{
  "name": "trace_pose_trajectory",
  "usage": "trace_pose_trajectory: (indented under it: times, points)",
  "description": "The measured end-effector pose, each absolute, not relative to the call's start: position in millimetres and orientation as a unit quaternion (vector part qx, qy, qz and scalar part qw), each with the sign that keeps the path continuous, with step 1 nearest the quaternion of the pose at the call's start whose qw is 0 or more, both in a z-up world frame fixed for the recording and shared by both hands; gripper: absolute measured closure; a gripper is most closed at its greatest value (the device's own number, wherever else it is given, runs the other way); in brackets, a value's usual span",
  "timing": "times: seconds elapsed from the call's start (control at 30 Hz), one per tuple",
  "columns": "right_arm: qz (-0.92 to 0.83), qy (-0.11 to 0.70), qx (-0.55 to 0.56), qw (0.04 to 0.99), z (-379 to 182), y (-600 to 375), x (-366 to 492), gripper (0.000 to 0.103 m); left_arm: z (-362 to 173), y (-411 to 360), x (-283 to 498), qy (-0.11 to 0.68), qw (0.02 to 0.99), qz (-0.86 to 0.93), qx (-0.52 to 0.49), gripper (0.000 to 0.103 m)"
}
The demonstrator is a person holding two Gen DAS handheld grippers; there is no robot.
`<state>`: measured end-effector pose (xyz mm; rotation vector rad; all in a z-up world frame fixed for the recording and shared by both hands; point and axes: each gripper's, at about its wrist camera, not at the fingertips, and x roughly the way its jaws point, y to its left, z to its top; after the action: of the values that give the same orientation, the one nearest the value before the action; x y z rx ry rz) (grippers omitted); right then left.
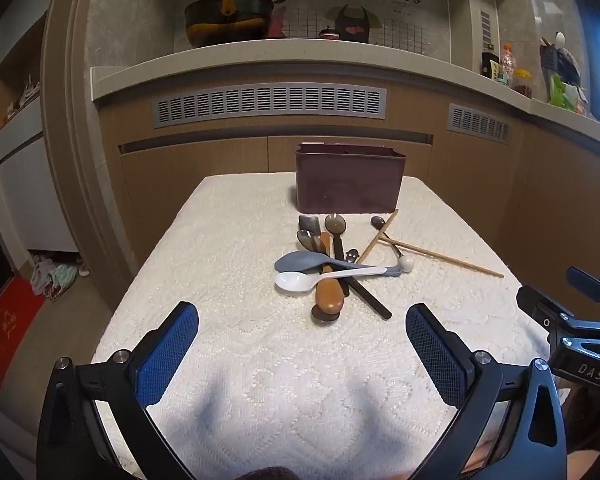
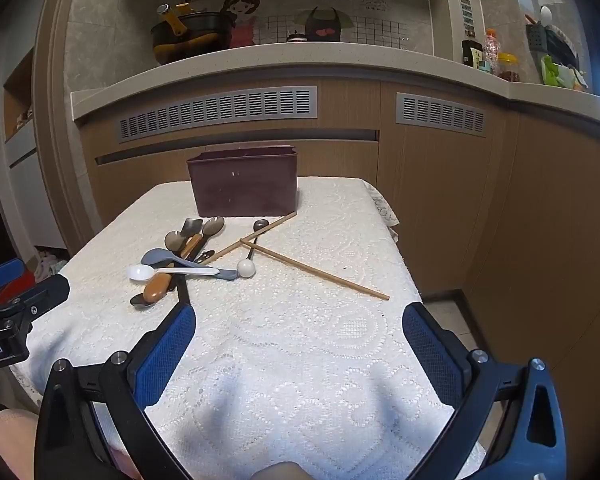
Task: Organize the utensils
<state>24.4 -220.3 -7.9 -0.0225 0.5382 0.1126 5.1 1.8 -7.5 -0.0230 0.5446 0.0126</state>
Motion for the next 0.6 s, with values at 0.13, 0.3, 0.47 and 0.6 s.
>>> trace_pose_trajectory:
  times: [0.13, 0.3, 0.47, 0.6]
  points:
    - [0.055, 0.268, -0.01, 0.962, -7.6, -220.8, 26.2, 0.0, -10.4, -0.6, 6.3, 0.272, 0.962, 0.007, -0.011, 0.0]
    - [0.055, 0.268, -0.011, 0.962, -9.9, -219.5, 26.5, 0.0, -11.8, -1.0, 6.4, 0.272, 0.962, 0.007, -0.011, 0.0]
    - [0.056, 0.269, -0.011, 0.962, -10.1, -220.9, 26.9, 0.0, -13.4, -1.2, 7.1, 0.273, 0.962, 0.007, -0.011, 0.0]
    - [0.056, 0.269, -0.011, 0.962, -10.5, -220.8, 26.9, 0.0, -14.6, -1.8, 7.3, 0.273, 0.962, 0.007, -0.01, 0.0]
